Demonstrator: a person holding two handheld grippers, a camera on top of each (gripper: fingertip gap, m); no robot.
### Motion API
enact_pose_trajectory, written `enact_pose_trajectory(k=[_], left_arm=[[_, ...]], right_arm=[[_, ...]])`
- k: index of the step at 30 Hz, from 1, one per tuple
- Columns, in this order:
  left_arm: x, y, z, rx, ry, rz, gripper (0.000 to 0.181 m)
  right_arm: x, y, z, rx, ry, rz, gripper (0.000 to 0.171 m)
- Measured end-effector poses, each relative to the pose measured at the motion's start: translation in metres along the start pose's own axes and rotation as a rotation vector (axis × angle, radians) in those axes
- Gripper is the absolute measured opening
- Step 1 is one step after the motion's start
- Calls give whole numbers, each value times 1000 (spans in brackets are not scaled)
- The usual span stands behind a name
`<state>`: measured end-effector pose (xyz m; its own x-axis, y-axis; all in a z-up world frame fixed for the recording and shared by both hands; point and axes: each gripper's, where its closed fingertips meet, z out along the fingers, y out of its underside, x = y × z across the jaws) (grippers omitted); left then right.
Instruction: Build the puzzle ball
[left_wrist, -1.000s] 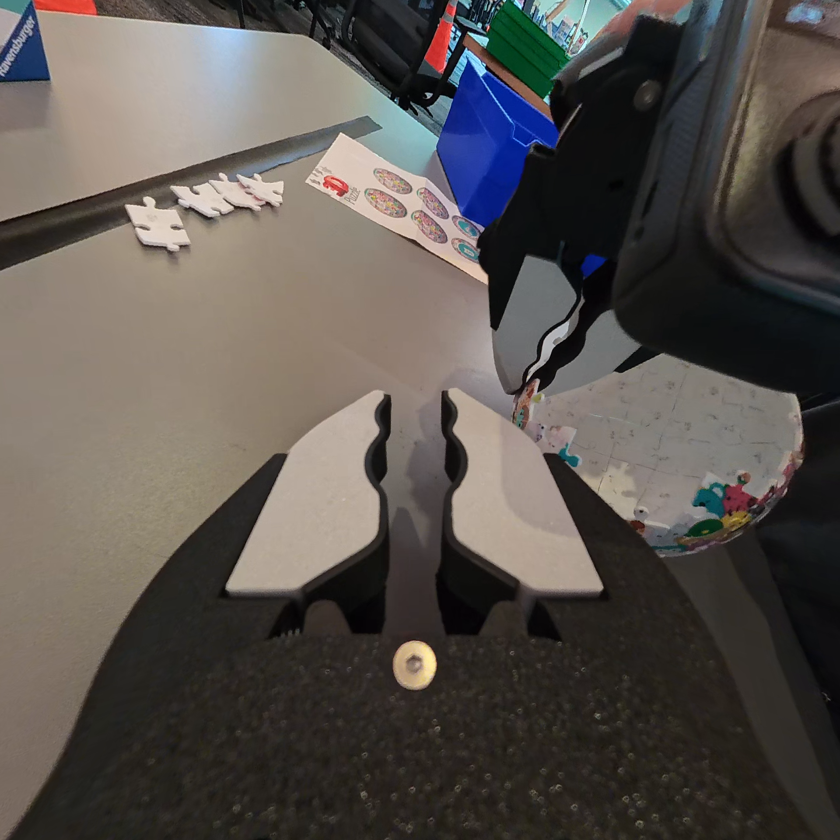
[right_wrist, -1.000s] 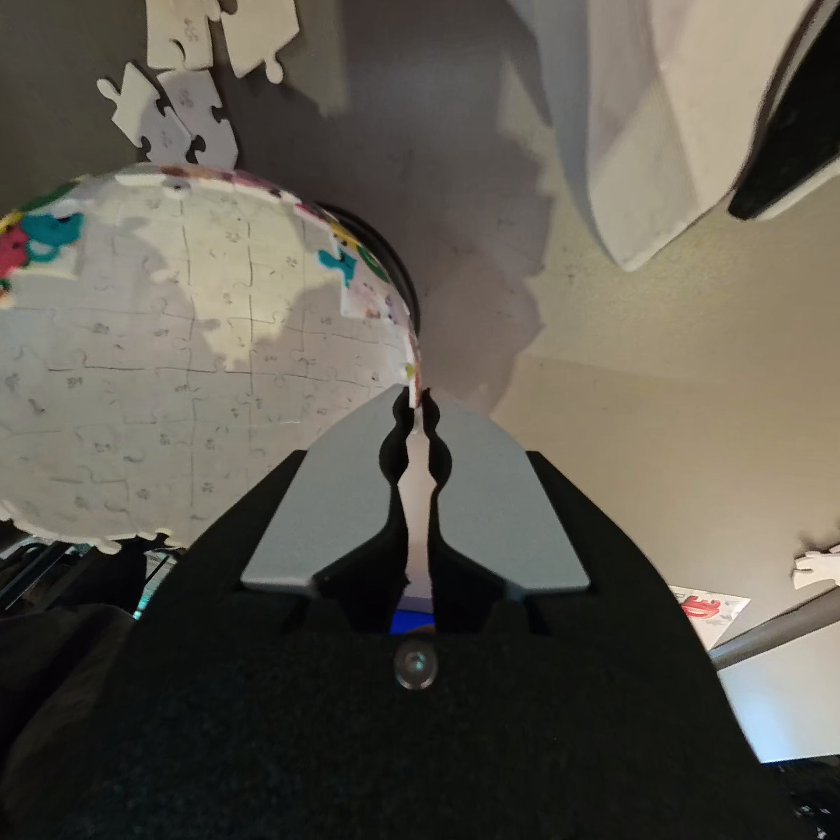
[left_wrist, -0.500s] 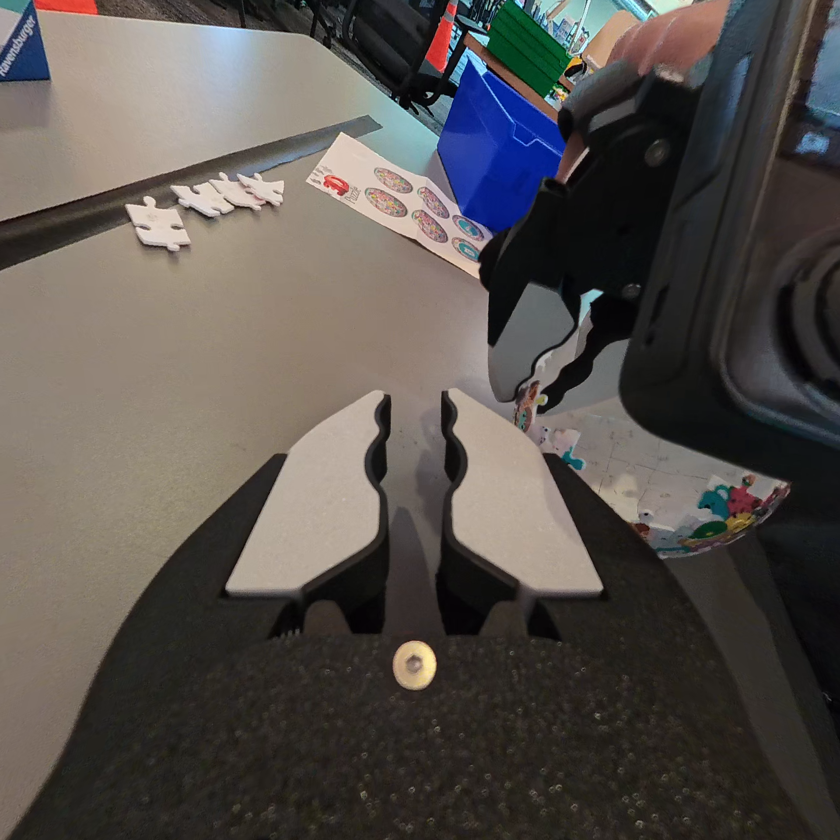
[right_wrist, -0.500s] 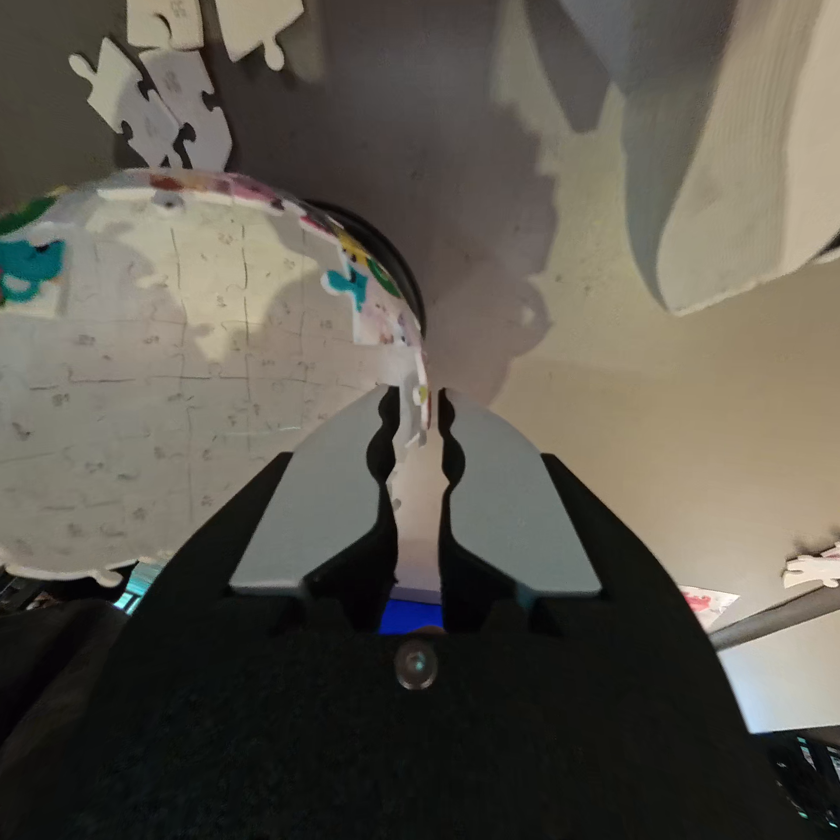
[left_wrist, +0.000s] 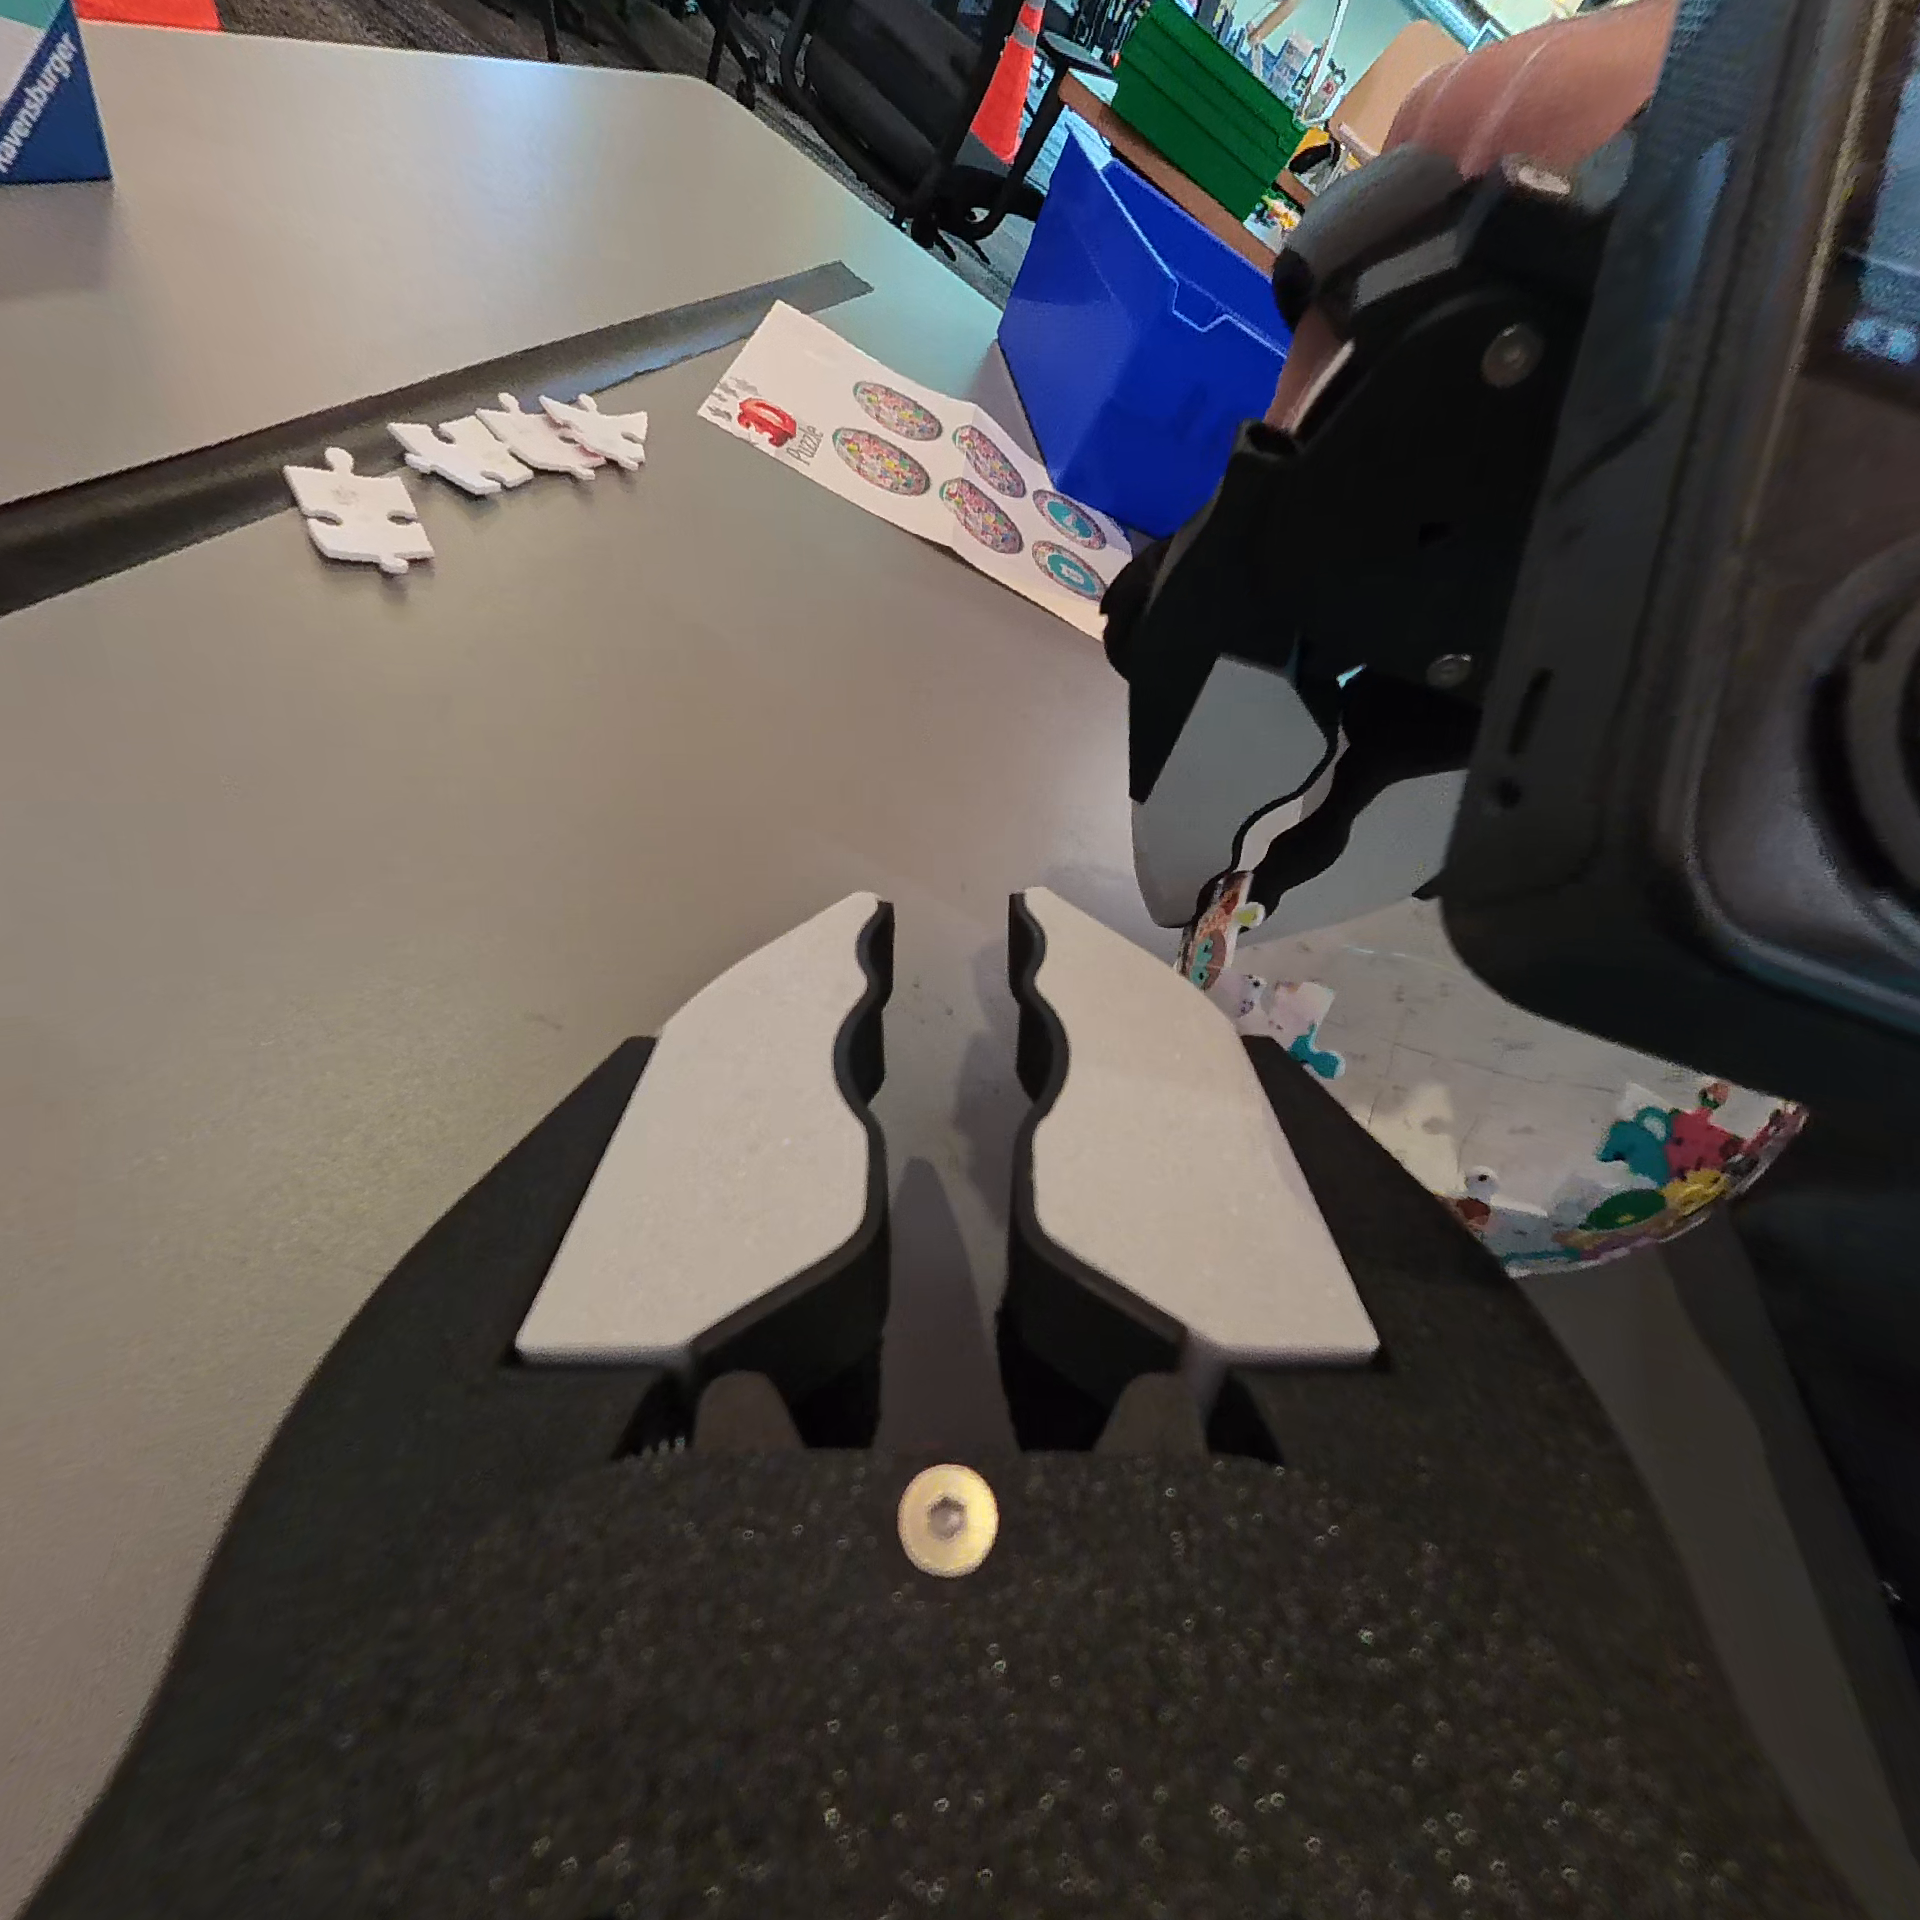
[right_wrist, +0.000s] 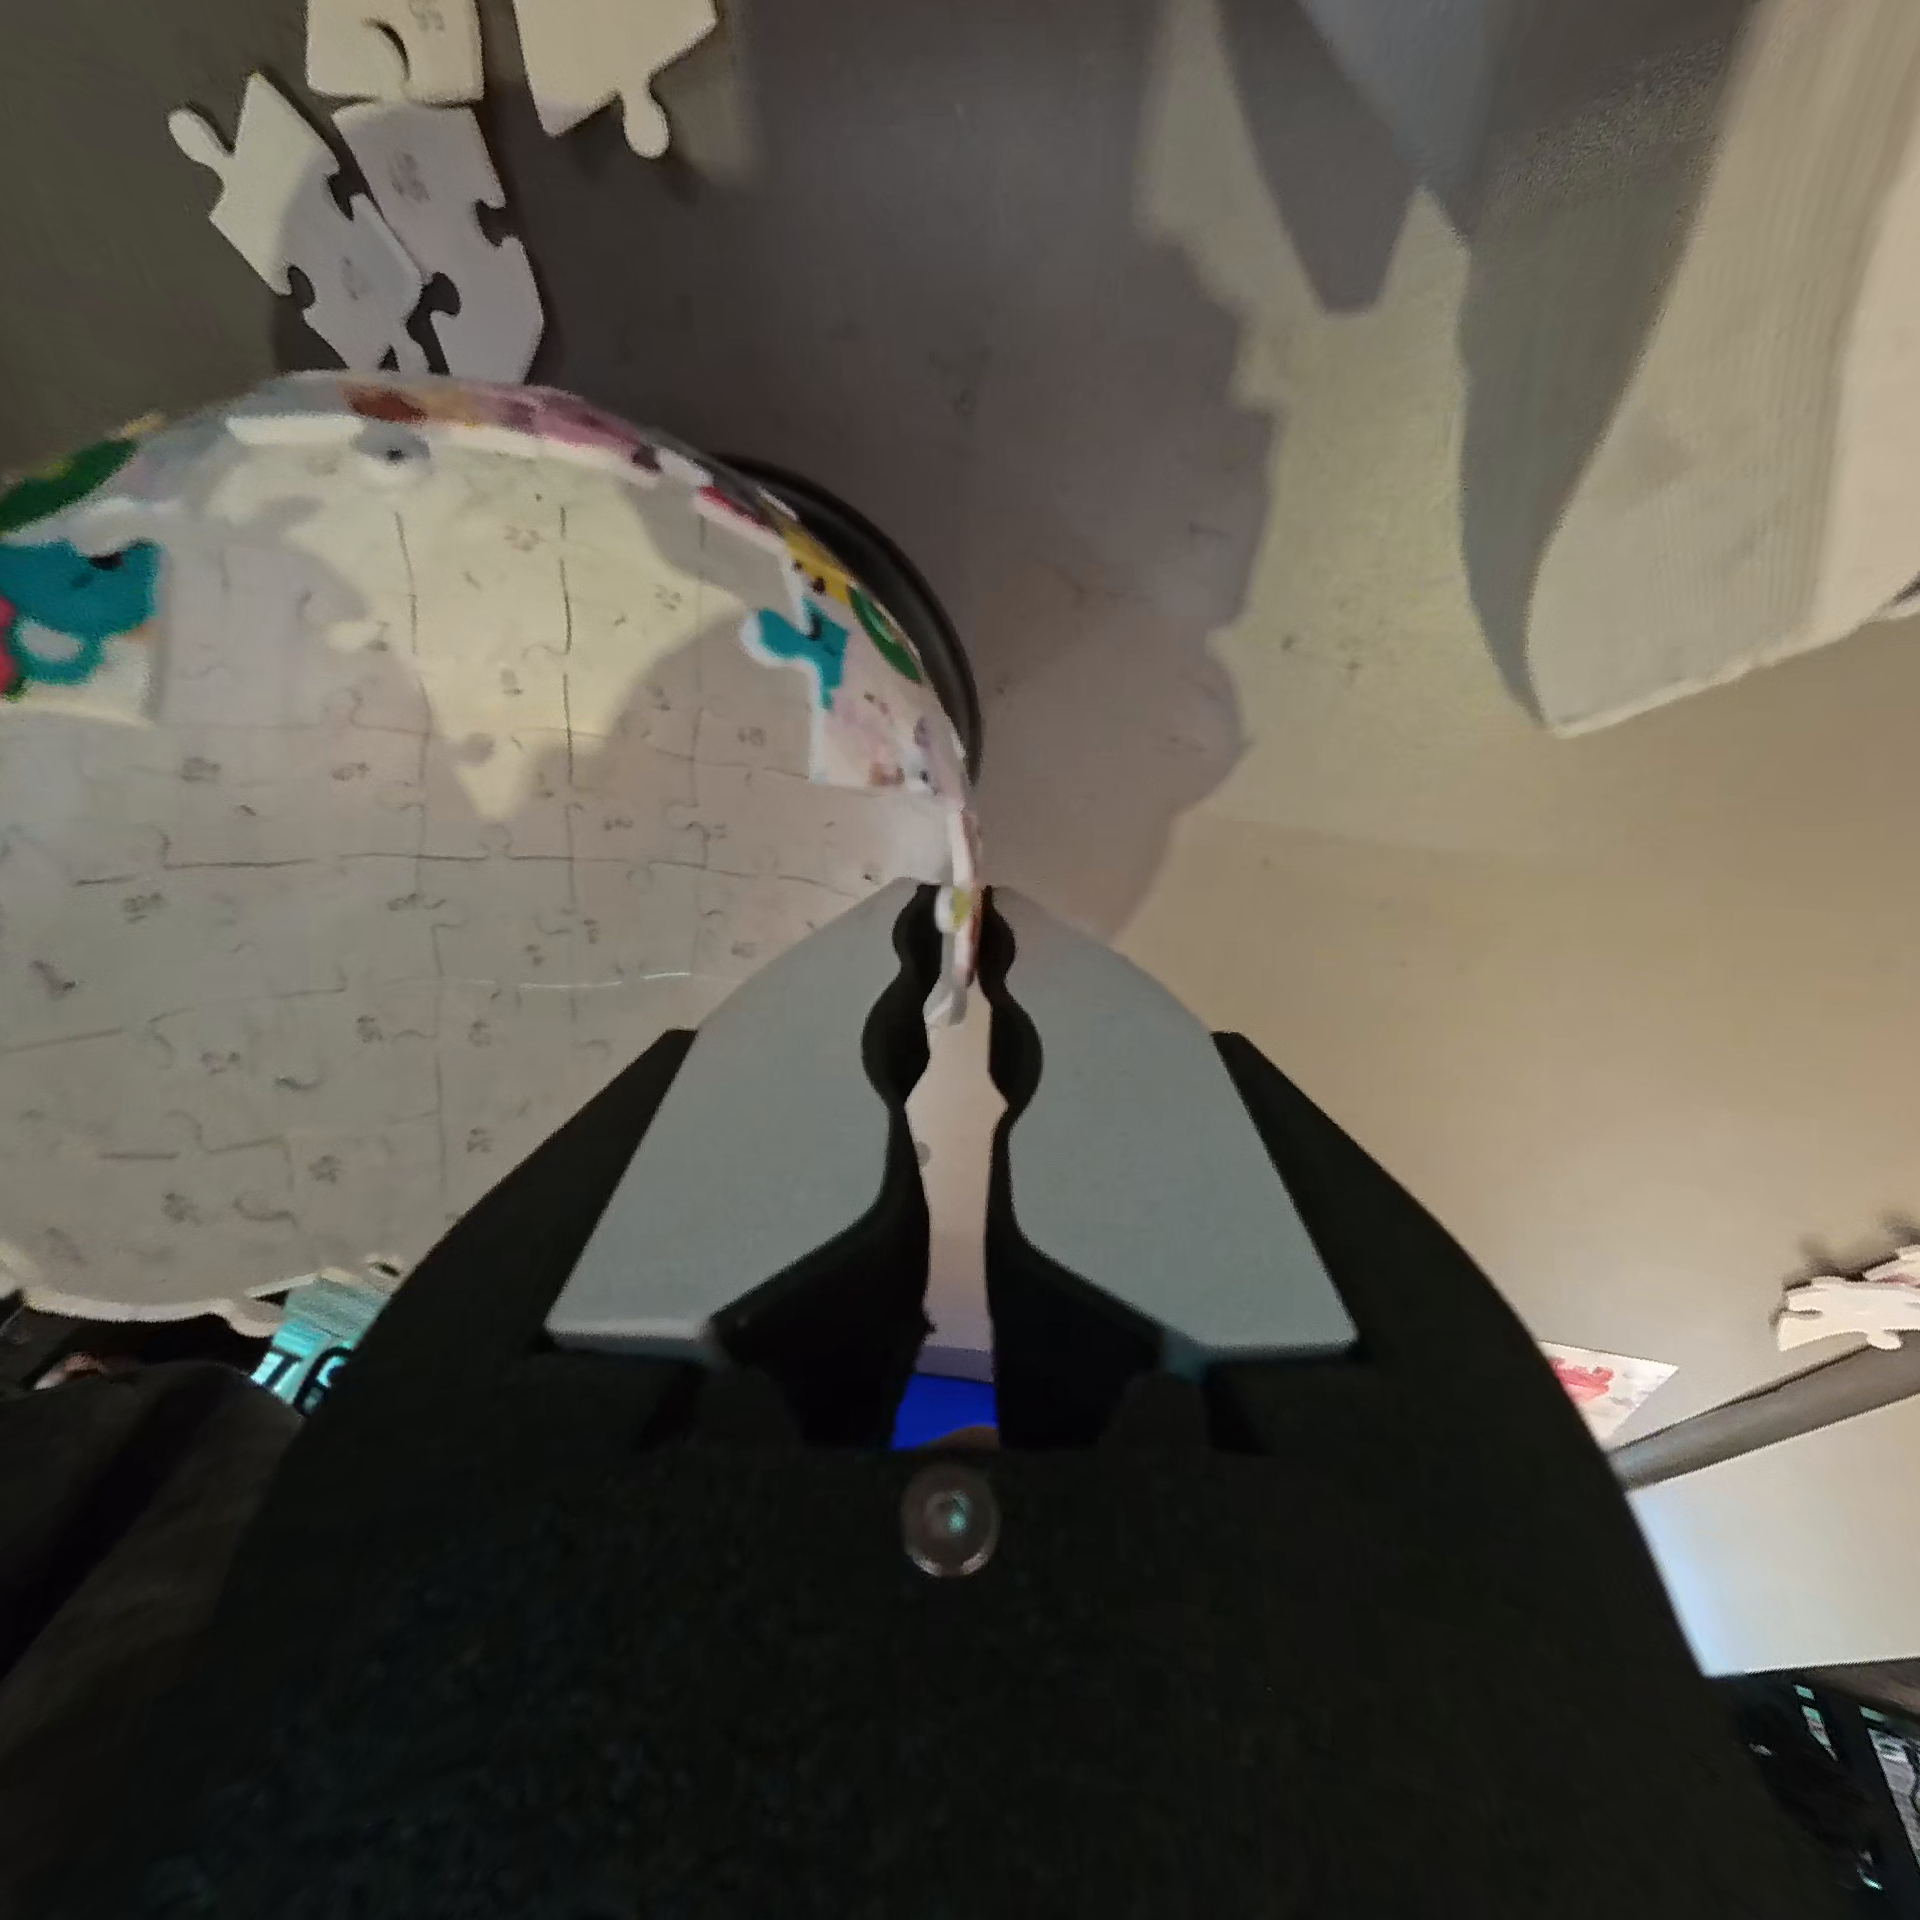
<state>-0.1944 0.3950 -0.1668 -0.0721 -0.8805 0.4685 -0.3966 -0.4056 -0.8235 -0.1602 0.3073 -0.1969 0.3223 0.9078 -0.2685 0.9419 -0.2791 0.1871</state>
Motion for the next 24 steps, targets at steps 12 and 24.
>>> enact_pose_trajectory(k=[12,24], left_arm=[[0,0,0,0,-2,-1,20],[-1,0,0,2,-2,-4,20]], right_arm=[[0,10,-5,-82,49,65,17],[1,7,-2,-57,14,88,4]])
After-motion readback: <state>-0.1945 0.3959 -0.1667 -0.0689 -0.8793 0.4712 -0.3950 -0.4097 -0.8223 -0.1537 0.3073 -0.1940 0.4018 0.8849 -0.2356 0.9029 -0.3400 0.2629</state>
